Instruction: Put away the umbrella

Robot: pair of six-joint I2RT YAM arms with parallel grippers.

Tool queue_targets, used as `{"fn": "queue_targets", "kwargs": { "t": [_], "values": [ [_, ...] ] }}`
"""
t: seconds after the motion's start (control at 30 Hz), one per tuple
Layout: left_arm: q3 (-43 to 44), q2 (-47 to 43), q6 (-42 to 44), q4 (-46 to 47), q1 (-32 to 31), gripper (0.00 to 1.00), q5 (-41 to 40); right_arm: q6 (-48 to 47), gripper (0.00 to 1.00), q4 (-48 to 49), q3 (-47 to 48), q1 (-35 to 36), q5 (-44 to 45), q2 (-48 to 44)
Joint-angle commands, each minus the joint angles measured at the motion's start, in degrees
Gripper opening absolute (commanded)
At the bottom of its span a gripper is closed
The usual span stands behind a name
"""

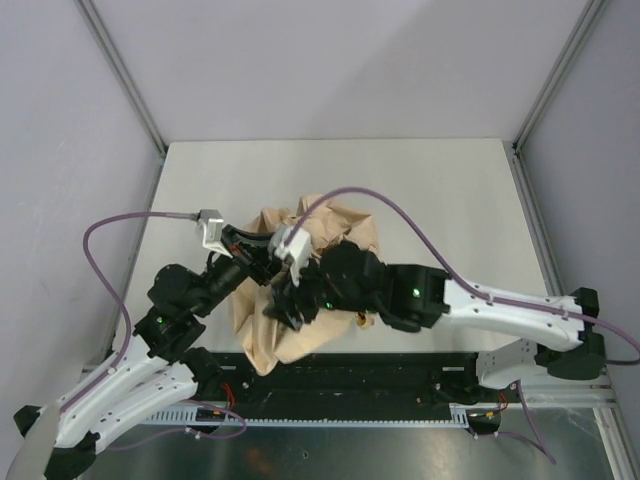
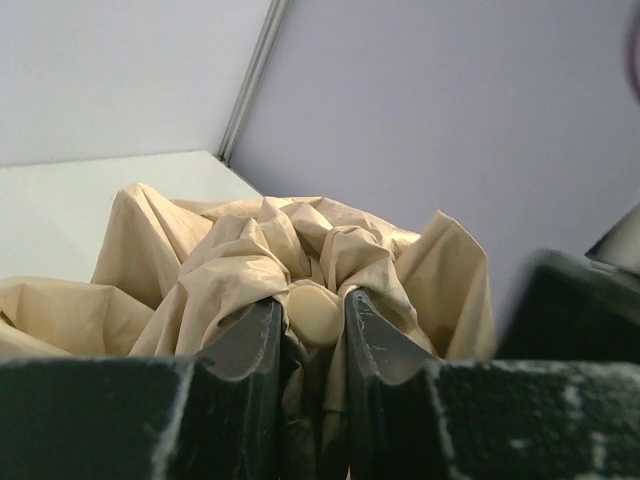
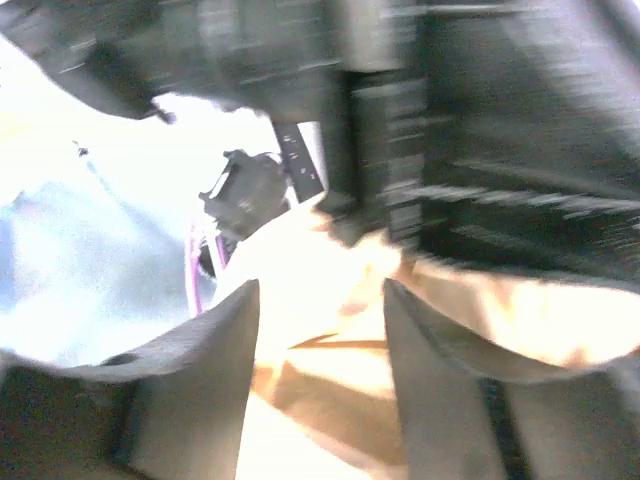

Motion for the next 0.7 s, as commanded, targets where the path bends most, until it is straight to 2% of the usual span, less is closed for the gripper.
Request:
{"fn": "queue_targets", "kwargs": {
  "t": [0.0, 0.1, 0.13, 0.2, 0.3, 0.4, 0.5, 0.67],
  "values": [
    [3.1, 1.3, -3.7, 2.8, -0.3, 0.0, -3.1, 1.5, 0.64, -4.6, 2.0, 7.7, 4.7, -8.2],
    [3.9, 3.1, -3.6, 2.7, -0.2, 0.0, -3.0, 3.9, 0.79, -6.7, -0.9, 10.2, 8.2, -14.1],
    [4.0, 3.5, -3.6, 2.7, -0.1, 0.0, -2.6, 4.6, 0.87, -7.4, -2.3, 10.7, 9.9, -16.4],
    [4.1, 4.0, -3.7, 2.7, 0.1, 0.0, -1.2, 6.2, 0.96, -9.1, -5.5, 11.0, 15.8, -21.4],
    [4.1, 3.9, -3.8, 2.7, 0.6, 0.0, 1.8, 7.1, 0.99, -11.9, -10.1, 9.5, 21.8, -29.6],
    [4.2, 3.5, -4.6, 2.6, 1.5, 0.0, 5.7, 5.3, 0.99, -12.3, -14.9, 6.3, 21.1, -35.9],
    [4.5, 3.4, -6.4, 2.5, 2.7, 0.0, 10.2, 2.1, 0.99, -10.4, -18.7, 1.2, 15.6, -38.9],
    [5.9, 4.7, -8.8, 2.9, 3.2, 0.0, 15.6, -1.6, 0.99, -5.0, -23.0, -8.4, 2.5, -37.9]
  ]
}}
